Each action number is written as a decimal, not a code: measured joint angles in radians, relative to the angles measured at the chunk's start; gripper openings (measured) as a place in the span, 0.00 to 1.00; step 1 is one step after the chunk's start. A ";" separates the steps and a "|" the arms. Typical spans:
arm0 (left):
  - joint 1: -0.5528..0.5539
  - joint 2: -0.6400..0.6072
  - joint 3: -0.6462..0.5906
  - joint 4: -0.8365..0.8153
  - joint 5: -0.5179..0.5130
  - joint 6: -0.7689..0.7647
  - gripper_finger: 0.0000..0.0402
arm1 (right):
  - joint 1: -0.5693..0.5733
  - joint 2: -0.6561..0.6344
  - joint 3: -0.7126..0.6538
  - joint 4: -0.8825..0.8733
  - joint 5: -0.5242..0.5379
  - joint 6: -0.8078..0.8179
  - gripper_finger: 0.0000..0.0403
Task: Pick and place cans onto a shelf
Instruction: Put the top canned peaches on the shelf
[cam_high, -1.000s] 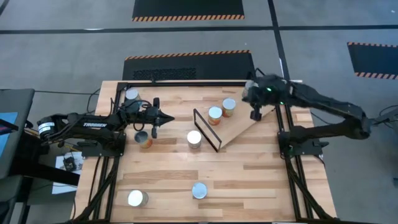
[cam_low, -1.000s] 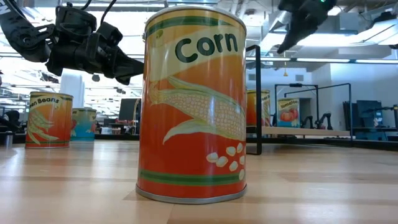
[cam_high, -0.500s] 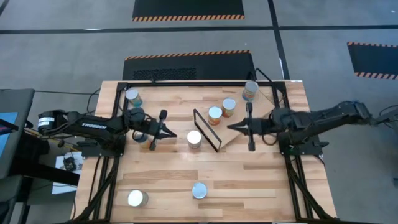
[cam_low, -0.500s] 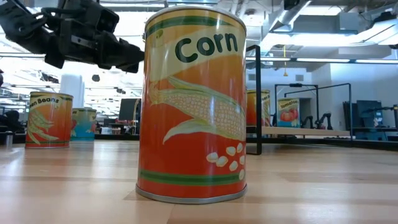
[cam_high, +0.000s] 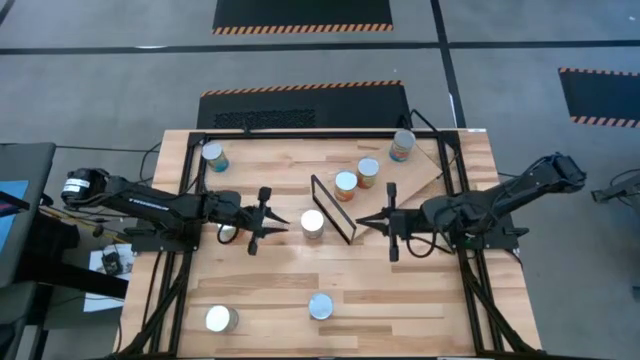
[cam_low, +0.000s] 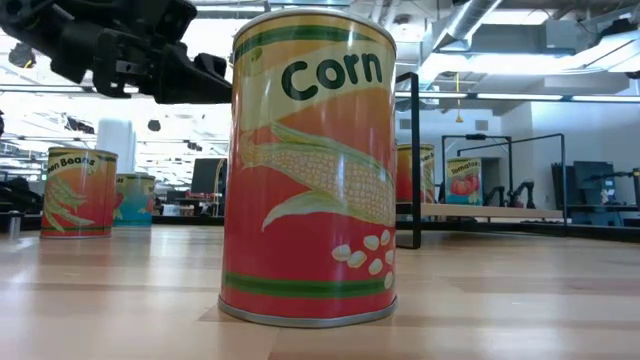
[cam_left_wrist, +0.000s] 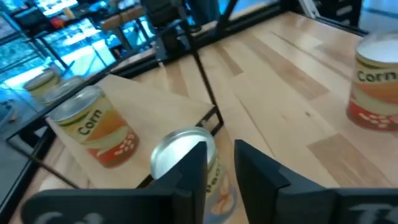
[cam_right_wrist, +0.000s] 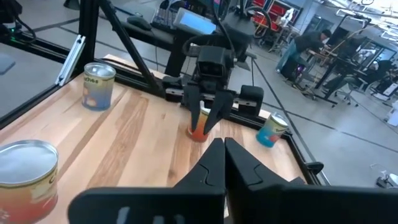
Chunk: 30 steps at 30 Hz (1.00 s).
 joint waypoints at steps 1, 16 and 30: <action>-0.006 0.006 0.012 -0.015 0.000 0.004 0.20 | 0.000 0.000 0.000 0.002 0.000 0.000 0.03; -0.014 0.337 0.246 -0.161 -0.097 0.142 0.26 | 0.001 0.000 0.000 0.003 0.000 0.001 0.03; -0.017 0.425 0.352 -0.283 -0.070 0.220 0.02 | 0.001 0.000 0.000 -0.031 0.000 0.002 0.03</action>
